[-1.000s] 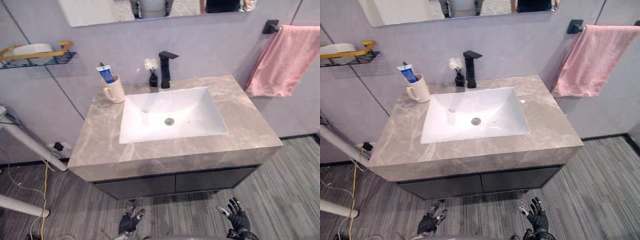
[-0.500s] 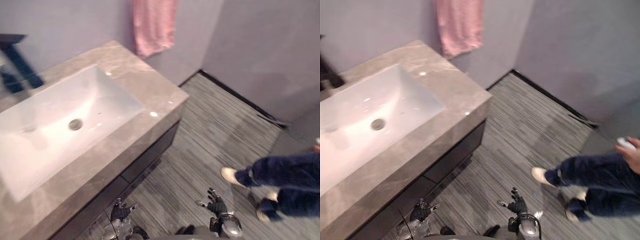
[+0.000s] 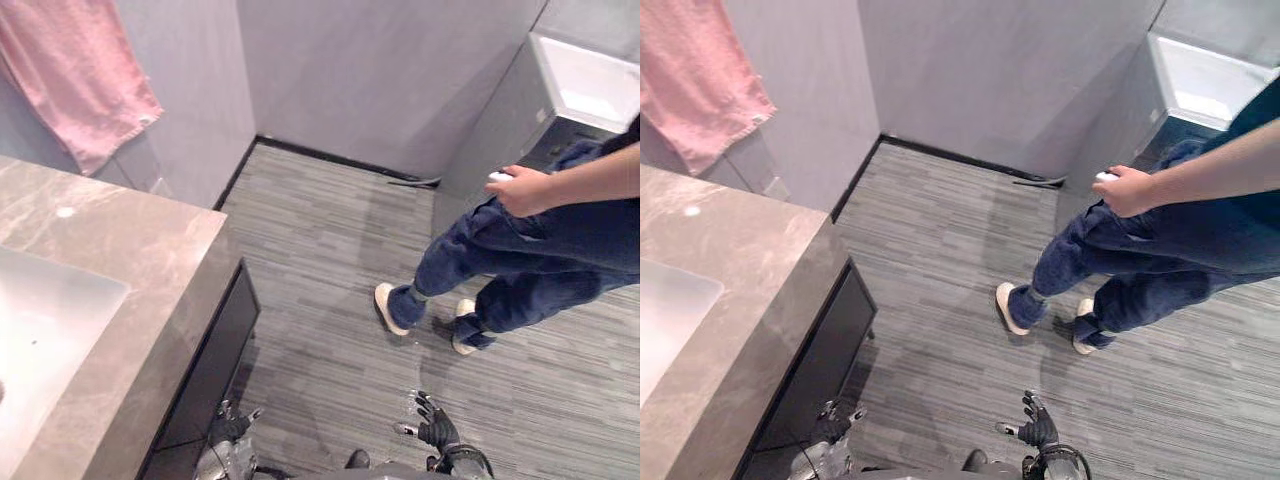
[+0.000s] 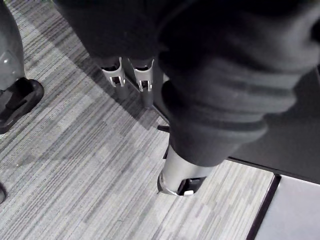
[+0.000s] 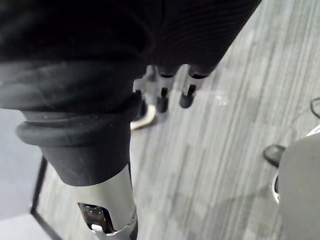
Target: Organize washtable
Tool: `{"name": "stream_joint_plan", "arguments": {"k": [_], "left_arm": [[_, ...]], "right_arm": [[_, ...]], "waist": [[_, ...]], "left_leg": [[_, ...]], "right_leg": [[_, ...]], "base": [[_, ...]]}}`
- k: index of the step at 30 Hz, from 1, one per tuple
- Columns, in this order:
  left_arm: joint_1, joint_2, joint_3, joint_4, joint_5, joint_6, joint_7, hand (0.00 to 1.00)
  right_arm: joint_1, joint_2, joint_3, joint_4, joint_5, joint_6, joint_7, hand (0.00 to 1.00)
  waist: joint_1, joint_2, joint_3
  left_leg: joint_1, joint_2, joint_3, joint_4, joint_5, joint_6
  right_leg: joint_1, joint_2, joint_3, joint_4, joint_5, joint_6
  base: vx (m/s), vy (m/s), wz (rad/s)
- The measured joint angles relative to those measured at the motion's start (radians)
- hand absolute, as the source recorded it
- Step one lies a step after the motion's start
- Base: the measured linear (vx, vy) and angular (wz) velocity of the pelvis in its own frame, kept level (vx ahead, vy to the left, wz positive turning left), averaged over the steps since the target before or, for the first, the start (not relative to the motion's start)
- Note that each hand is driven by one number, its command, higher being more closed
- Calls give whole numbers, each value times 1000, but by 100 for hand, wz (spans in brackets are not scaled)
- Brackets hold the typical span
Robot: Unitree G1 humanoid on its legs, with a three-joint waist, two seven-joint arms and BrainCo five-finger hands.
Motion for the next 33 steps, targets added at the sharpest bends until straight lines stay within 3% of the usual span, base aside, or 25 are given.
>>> {"name": "stream_joint_plan", "arguments": {"k": [1, 2, 3, 4, 5, 6, 7, 8, 10, 11, 12, 13, 14, 15, 18, 21, 22, 24, 25, 26, 27, 28, 29, 31, 33], "left_arm": [[9, -5, 0, -4, -1, -3, 7, 0], [12, -6, -1, -3, -2, -3, 9, 0], [18, -10, 0, -11, -5, -8, 14, 0], [27, -15, -5, -21, -12, -13, 18, 0], [46, -24, -16, -27, -25, -25, 26, 0], [60, -25, -16, -29, -32, -26, 29, 0], [71, -25, -16, -31, -45, -28, 32, 0], [84, -25, -8, -32, -67, -28, 39, 0], [83, -22, -8, -30, -86, -28, 46, 0], [69, -8, 2, -31, -99, -29, 48, 0], [68, -8, 18, -32, -102, -29, 49, 0], [76, -21, 49, -29, -109, -30, 49, 0], [81, -39, 63, -7, -111, -30, 54, 0], [77, -34, 63, 9, -112, -29, 55, 0], [71, -24, 107, 14, -122, -30, 73, 0], [63, -3, 148, 51, -140, -29, 72, 0], [50, 4, 152, 62, -141, -29, 72, 0], [13, 4, 175, 101, -156, -30, 74, 0], [-14, 1, 181, 124, -166, -35, 75, 0], [-27, 0, 177, 128, -175, -41, 76, 0], [-50, -7, 175, 141, -180, -48, 77, 0], [-51, -13, 175, 153, -183, -50, 84, 0], [-56, -12, 175, 163, -184, -49, 89, 0], [-65, -27, 167, 176, -184, -47, 88, 0], [-46, -40, 166, 176, -181, -43, 76, 0]], "right_arm": [[-2, -8, -7, -8, 0, -10, -4, 0], [-2, -16, -7, -11, -1, -19, -5, 0], [-1, -17, -6, -9, -2, -29, -11, 0], [-1, -24, -12, -6, -3, -31, -16, 0], [-11, -27, -27, 16, -6, -32, -14, 0], [-20, -27, -29, 40, -12, -31, -14, 0], [-29, -27, -31, 69, -14, -30, -13, 0], [-48, -24, -46, 106, -16, -29, -13, 0], [-58, -16, -80, 132, -16, -28, -13, 0], [-82, -17, -95, 171, -12, -21, -12, 0], [-82, -18, -122, 173, -7, -19, -15, 0], [-88, -27, -185, 183, 11, -19, -21, 0], [-100, -36, -239, 196, 42, -21, -29, 0], [-106, -44, -279, 201, 70, -19, -41, 0], [-80, -19, -318, 215, 141, -14, -42, 0], [-73, 11, -326, 274, 222, -5, -33, 0], [-62, 16, -339, 276, 233, -1, -29, 0], [-62, 15, -342, 267, 244, 4, -20, 0], [-82, 32, -360, 248, 262, 3, -21, 0], [-87, 48, -370, 242, 270, 1, -22, 0], [-105, 60, -399, 230, 286, -4, -31, 0], [-116, 78, -389, 226, 295, -7, -36, 0], [-116, 87, -388, 223, 295, -8, -36, 0], [-97, 98, -389, 223, 294, -9, -42, 0], [-86, 98, -381, 230, 292, -10, -41, 0]], "waist": [[9, 23, 10], [15, 39, 15], [28, 46, 22], [39, 63, 27], [54, 85, 37], [58, 86, 38], [59, 88, 39], [76, 96, 38], [87, 120, 20], [83, 106, 26], [81, 101, 25], [80, 86, 21], [77, 110, 5], [72, 121, -16], [63, 92, -13], [49, 85, -18], [43, 87, -17], [44, 83, -15], [45, 42, 12], [42, 36, 15], [38, 47, 20], [48, 51, 34], [46, 52, 35], [46, 56, 37], [46, 61, 40]], "left_leg": [[-12, 70, -151, 145, 9, 10], [-36, 94, -257, 218, 29, 29], [-129, 104, -498, 354, 94, 59], [-201, 46, -700, 378, 30, 27], [-252, -85, -984, 303, -44, -37], [-255, -136, -1087, 244, -58, -56], [-248, -188, -1216, 146, -63, -66], [-196, -234, -1349, 38, -114, -107], [-68, -258, -1439, -163, -205, -78], [-65, -260, -1384, -129, -197, -80], [-83, -277, -1389, -77, -196, -78], [-145, -329, -1405, 56, -191, -77], [-133, -325, -1383, -3, -233, -41], [-105, -328, -1355, -70, -268, 0], [-62, -370, -1241, -155, -234, 24], [-11, -388, -1113, -216, -226, 37], [-10, -396, -1078, -217, -224, 36], [-34, -413, -1003, -157, -188, -10], [-112, -413, -981, -39, -210, 7], [-119, -404, -952, -108, -215, 28], [-93, -370, -852, -247, -130, 46], [-74, -363, -776, -275, -111, 46], [-75, -356, -750, -269, -110, 45], [-51, -336, -650, -287, -104, 57], [-5, -335, -549, -325, -100, 64]], "right_leg": [[31, 15, 42, -1, 0, 0], [47, 21, 72, -3, 0, 0], [70, 15, 140, -2, 0, 0], [67, -2, 197, 4, 0, 0], [45, -20, 291, 25, 0, 1], [34, -26, 333, 30, -2, 5], [17, -28, 392, 46, -8, 29], [-22, -23, 485, 79, -16, 72], [-106, 3, 571, 129, -19, 83], [-172, 42, 582, 267, -46, 79], [-180, 54, 595, 280, -51, 59], [-175, 21, 669, 241, -53, 69], [-187, 40, 721, 193, -25, 113], [-209, 43, 762, 175, -12, 127], [-245, 14, 873, 147, 33, 146], [-261, 19, 956, 102, 80, 159], [-270, 25, 966, 89, 107, 154], [-298, 26, 995, 76, 175, 104], [-327, -8, 1011, 74, 237, 61], [-337, -13, 997, 60, 282, 70], [-349, 5, 932, 14, 370, 65], [-369, 2, 757, 16, 370, 47], [-370, -2, 641, 42, 330, 46], [-371, -46, 263, 291, 119, -40], [-338, -79, 119, 505, -26, -57]], "base": [[-67, 83, -88], [-64, 145, -134], [12, 231, -136], [32, 349, -201], [41, 342, -181], [16, 378, -193], [-5, 429, -193], [-12, 354, -202], [-17, 308, -192], [1, 315, -148], [-15, 197, -150], [-69, 231, -152], [-114, 276, -171], [-116, 298, -156], [-62, 203, -108], [-15, 176, -122], [1, 139, -124], [-27, 143, -121], [-108, 87, -98], [-159, 62, -118], [-162, 58, -138], [-130, 75, -140], [-102, 106, -136], [-96, 103, -122], [-91, 105, -139]]}}
